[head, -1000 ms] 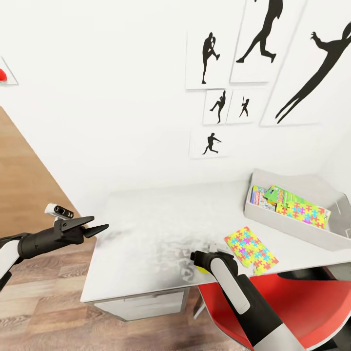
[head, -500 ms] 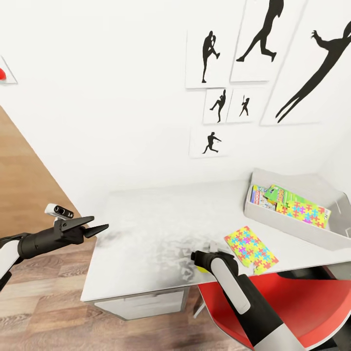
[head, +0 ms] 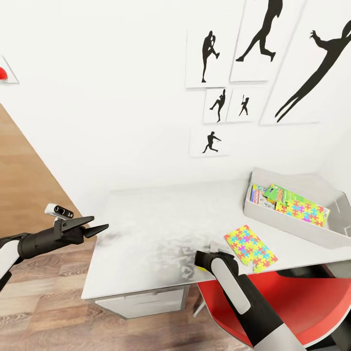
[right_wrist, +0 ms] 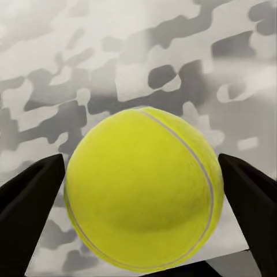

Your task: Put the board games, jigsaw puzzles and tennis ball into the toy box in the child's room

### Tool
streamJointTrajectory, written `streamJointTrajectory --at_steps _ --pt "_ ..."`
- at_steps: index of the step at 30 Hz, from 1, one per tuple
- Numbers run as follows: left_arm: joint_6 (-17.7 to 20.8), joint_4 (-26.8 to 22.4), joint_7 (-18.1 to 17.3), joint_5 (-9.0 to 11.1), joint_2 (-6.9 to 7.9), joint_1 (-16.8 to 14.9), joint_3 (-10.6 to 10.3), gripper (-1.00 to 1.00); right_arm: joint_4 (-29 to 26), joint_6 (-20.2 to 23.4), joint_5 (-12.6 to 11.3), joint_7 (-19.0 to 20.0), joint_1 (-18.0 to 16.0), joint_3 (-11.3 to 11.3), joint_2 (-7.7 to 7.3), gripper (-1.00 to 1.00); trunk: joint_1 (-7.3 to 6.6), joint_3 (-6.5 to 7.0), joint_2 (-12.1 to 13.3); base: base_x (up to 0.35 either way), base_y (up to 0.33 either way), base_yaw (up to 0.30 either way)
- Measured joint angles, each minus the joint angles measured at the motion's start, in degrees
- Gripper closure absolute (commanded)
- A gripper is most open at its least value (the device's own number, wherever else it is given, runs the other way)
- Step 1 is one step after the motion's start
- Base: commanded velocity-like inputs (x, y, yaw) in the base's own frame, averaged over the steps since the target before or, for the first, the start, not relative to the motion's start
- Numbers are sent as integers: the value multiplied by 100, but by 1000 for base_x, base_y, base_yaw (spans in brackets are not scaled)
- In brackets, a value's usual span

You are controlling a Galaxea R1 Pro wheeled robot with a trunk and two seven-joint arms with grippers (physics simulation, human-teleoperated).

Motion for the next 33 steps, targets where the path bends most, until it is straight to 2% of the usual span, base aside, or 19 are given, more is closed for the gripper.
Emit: streamJointTrajectory --at_steps 17,33 --pt "0 11 0 9 0 0 0 -100 -2 10 7 8 0 -8 -9 100 0 7 0 0 0 0" --pt "0 17 0 10 0 0 0 -100 -11 18 7 16 0 -9 -9 100 0 150 0 0 0 0"
